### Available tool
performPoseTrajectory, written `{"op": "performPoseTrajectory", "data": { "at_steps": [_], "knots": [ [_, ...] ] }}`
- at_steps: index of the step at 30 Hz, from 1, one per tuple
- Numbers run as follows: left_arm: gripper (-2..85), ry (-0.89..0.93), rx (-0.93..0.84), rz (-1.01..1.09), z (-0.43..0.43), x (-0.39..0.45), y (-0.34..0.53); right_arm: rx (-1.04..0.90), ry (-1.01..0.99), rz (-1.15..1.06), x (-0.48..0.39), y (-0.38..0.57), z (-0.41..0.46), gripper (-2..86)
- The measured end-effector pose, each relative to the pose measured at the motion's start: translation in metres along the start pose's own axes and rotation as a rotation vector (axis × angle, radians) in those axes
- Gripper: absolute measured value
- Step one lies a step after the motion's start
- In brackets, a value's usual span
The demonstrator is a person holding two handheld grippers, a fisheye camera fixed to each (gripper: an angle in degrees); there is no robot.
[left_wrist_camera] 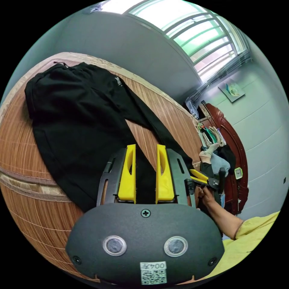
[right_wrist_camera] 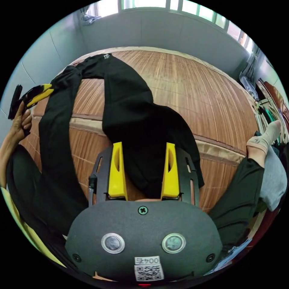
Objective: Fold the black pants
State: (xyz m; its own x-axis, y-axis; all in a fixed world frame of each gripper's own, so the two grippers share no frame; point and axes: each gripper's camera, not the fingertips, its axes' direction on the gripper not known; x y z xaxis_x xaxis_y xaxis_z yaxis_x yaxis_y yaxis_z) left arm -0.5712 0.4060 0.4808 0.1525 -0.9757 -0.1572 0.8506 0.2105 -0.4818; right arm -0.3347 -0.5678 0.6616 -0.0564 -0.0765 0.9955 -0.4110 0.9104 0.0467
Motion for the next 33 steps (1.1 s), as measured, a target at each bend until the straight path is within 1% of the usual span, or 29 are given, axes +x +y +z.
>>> {"op": "performPoseTrajectory", "data": {
  "at_steps": [3, 4, 6, 8, 11, 13, 15, 18, 20, 21, 22, 24, 26, 28, 29, 31, 33],
  "knots": [
    [10.0, -0.012, -0.014, 0.011, 0.003, 0.004, -0.006, -0.054, -0.054, 0.095, 0.067, -0.028, 0.003, 20.7],
    [10.0, -0.01, -0.011, 0.017, 0.002, 0.007, -0.008, -0.047, -0.083, 0.113, 0.084, -0.036, -0.007, 20.8],
    [10.0, -0.02, -0.002, 0.023, 0.0, 0.011, -0.01, 0.007, -0.129, 0.088, 0.089, -0.041, -0.031, 20.7],
    [9.9, -0.028, 0.014, 0.019, -0.004, 0.012, -0.011, 0.061, -0.181, 0.041, 0.07, -0.037, -0.053, 20.3],
    [9.8, -0.034, 0.035, -0.002, -0.01, 0.011, -0.013, 0.131, -0.325, -0.096, -0.004, -0.016, -0.075, 18.3],
    [9.7, -0.034, 0.043, -0.018, -0.015, 0.009, -0.013, 0.118, -0.418, -0.243, -0.081, 0.003, -0.07, 16.6],
    [9.6, -0.032, 0.055, -0.034, -0.02, 0.007, -0.013, 0.096, -0.442, -0.333, -0.128, 0.011, -0.059, 14.5],
    [9.4, -0.025, 0.077, -0.063, -0.029, 0.003, -0.011, 0.051, -0.44, -0.418, -0.171, 0.009, -0.035, 11.3],
    [9.4, -0.028, 0.085, -0.074, -0.033, 0.001, -0.01, 0.005, -0.386, -0.467, -0.182, 0.005, -0.019, 10.2],
    [9.4, -0.028, 0.089, -0.078, -0.035, 0.001, -0.01, -0.048, -0.311, -0.499, -0.186, 0.004, -0.004, 8.1],
    [9.4, -0.028, 0.092, -0.083, -0.037, 0.0, -0.01, -0.048, -0.246, -0.535, -0.183, 0.007, 0.003, 4.5],
    [9.3, -0.027, 0.096, -0.087, -0.039, -0.001, -0.011, -0.02, -0.198, -0.561, -0.169, 0.011, 0.003, 3.5],
    [9.3, -0.018, 0.096, -0.094, -0.039, -0.002, -0.011, -0.054, -0.24, -0.498, -0.148, 0.005, 0.001, 5.0],
    [9.1, -0.001, 0.098, -0.093, -0.039, -0.002, -0.012, -0.071, -0.298, -0.424, -0.124, 0.004, -0.011, 10.1],
    [9.1, 0.006, 0.098, -0.09, -0.039, -0.002, -0.013, -0.058, -0.318, -0.405, -0.119, 0.005, -0.017, 10.3],
    [8.8, 0.034, 0.106, -0.072, -0.039, 0.001, -0.015, 0.016, -0.425, -0.304, -0.093, 0.001, -0.04, 10.2],
    [8.5, 0.043, 0.109, -0.059, -0.04, 0.004, -0.016, 0.067, -0.455, -0.237, -0.079, -0.011, -0.056, 9.9]
  ]
}}
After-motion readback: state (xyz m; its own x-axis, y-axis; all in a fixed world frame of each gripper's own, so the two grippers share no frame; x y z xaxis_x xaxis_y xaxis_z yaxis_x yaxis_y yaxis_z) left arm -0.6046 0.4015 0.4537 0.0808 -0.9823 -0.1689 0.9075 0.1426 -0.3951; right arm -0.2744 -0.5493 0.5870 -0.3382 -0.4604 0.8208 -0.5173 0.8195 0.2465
